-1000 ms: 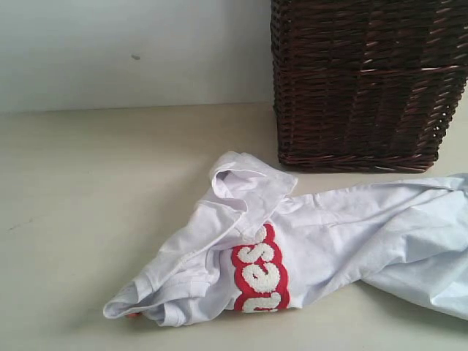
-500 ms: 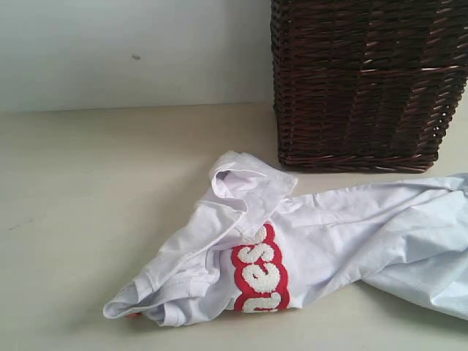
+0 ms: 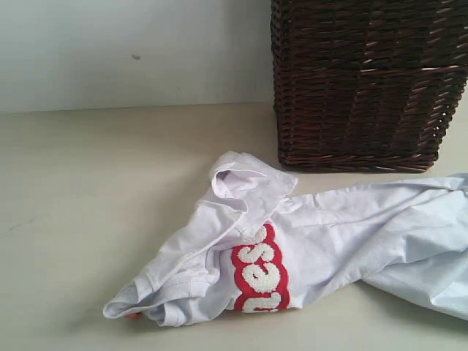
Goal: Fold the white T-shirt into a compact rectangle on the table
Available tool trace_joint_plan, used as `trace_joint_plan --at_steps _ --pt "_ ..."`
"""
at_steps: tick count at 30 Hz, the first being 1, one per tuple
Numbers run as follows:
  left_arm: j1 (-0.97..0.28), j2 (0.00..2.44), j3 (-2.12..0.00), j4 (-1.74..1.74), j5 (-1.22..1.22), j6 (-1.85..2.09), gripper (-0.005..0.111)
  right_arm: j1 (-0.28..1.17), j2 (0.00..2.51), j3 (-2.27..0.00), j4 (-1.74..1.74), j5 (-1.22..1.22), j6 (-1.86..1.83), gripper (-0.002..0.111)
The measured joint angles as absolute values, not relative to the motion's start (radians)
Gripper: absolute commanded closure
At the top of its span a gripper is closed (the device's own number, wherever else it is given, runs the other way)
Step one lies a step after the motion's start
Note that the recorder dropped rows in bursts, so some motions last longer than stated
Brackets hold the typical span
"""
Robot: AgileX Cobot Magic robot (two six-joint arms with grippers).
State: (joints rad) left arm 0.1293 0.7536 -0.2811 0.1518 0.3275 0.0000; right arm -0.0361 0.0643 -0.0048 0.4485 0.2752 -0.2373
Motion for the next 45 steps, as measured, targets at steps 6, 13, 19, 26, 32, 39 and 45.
trace_joint_plan --at_steps 6,13,19,26,32,39,45 --pt "0.02 1.109 -0.462 -0.046 0.422 0.375 0.107 -0.036 0.064 -0.005 0.448 0.275 -0.237 0.085" --pt "-0.215 1.123 -0.491 -0.735 0.78 1.015 0.107 -0.036 0.064 -0.005 0.448 0.275 -0.237 0.085" --pt "-0.386 1.25 -0.493 -0.944 0.694 1.215 0.107 -0.036 0.064 -0.005 0.448 0.275 -0.237 0.085" --pt "-0.389 1.35 -0.495 -1.169 0.584 1.529 0.107 -0.036 0.064 -0.005 0.448 0.275 -0.234 0.085" --pt "-0.389 1.438 -0.495 -1.299 0.576 1.775 0.107 -0.036 0.064 -0.005 0.448 0.275 -0.234 0.085" --pt "-0.391 1.455 -0.495 -1.43 0.581 1.916 0.107 -0.036 0.064 -0.005 0.448 0.275 -0.234 0.085" --pt "-0.391 1.455 -0.495 -1.412 0.566 1.952 0.083 -0.036 0.064 -0.005 0.448 0.275 -0.234 0.085"
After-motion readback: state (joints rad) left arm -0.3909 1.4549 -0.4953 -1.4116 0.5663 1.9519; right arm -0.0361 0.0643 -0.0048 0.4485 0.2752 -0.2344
